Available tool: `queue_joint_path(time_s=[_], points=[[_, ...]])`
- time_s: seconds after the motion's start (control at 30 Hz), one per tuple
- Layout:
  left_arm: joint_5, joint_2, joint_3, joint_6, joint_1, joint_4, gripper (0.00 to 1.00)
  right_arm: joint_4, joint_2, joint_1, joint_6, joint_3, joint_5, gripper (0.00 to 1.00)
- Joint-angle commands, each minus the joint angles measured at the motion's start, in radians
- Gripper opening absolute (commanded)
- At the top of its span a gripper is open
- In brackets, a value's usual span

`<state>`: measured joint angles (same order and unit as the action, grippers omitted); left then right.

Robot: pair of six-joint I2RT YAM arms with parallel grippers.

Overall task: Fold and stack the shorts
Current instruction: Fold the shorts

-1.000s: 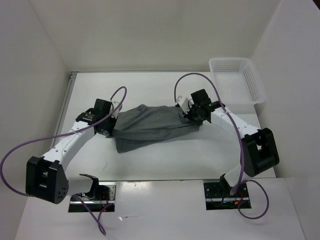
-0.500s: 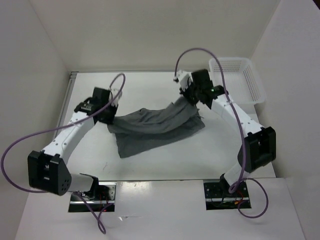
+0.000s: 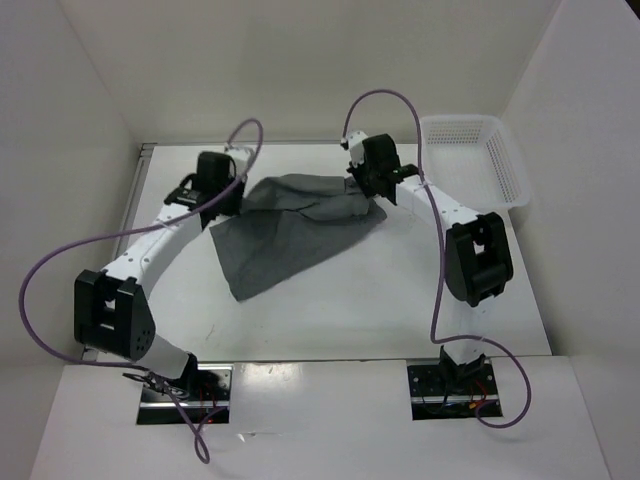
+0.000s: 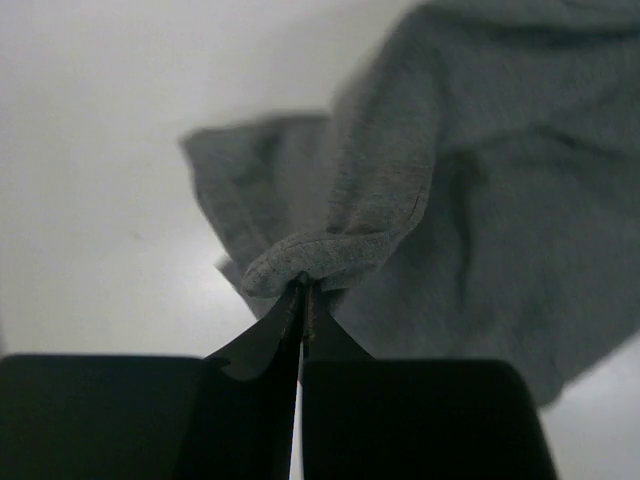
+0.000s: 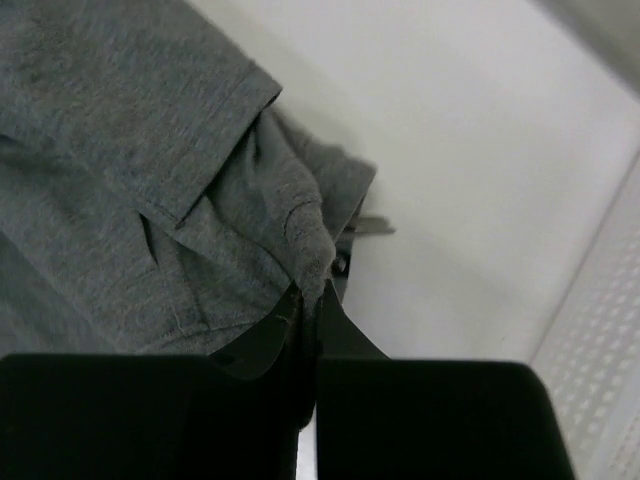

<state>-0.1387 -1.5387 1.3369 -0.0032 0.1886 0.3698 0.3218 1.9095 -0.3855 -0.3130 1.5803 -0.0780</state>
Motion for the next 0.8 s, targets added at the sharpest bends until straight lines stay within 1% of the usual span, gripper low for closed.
queue_joint_path(time_s=[0.0, 0.07, 0.13, 0.27, 0.33, 0.47, 0.6, 0.67, 0.7, 0.73, 0.77], points=[[0.053, 0.083, -0.177, 0.003, 0.080, 0.052, 0.00, -0.029, -0.102, 0.005, -0.047, -0.124, 0.017, 0.00], [0.065, 0.109, -0.266, 0.003, 0.104, 0.079, 0.00, -0.029, -0.121, 0.005, -0.087, -0.163, -0.003, 0.00], [0.065, 0.143, -0.307, 0.003, 0.104, 0.092, 0.00, -0.050, -0.150, 0.016, -0.135, -0.213, -0.025, 0.00], [0.056, 0.195, -0.413, 0.003, 0.124, 0.103, 0.00, -0.050, -0.193, 0.037, -0.155, -0.261, -0.036, 0.00], [0.038, 0.195, -0.470, 0.003, 0.124, 0.103, 0.00, -0.041, -0.222, 0.037, -0.179, -0.296, -0.036, 0.00], [0.037, 0.204, -0.505, 0.003, 0.124, 0.139, 0.00, -0.023, -0.256, 0.056, -0.179, -0.307, -0.017, 0.00], [0.105, 0.222, -0.472, 0.003, 0.158, 0.213, 0.00, -0.023, -0.274, 0.074, -0.137, -0.298, -0.017, 0.00], [0.138, 0.233, -0.460, 0.003, 0.189, 0.244, 0.03, -0.001, -0.302, 0.074, -0.136, -0.298, -0.017, 0.00], [0.183, 0.242, -0.459, 0.003, 0.201, 0.274, 0.05, 0.011, -0.302, 0.074, -0.150, -0.298, 0.016, 0.00], [0.200, 0.242, -0.469, 0.003, 0.215, 0.287, 0.07, 0.038, -0.314, 0.074, -0.161, -0.336, 0.033, 0.00], [0.218, 0.242, -0.479, 0.003, 0.228, 0.300, 0.12, 0.052, -0.325, 0.074, -0.173, -0.359, 0.046, 0.03]])
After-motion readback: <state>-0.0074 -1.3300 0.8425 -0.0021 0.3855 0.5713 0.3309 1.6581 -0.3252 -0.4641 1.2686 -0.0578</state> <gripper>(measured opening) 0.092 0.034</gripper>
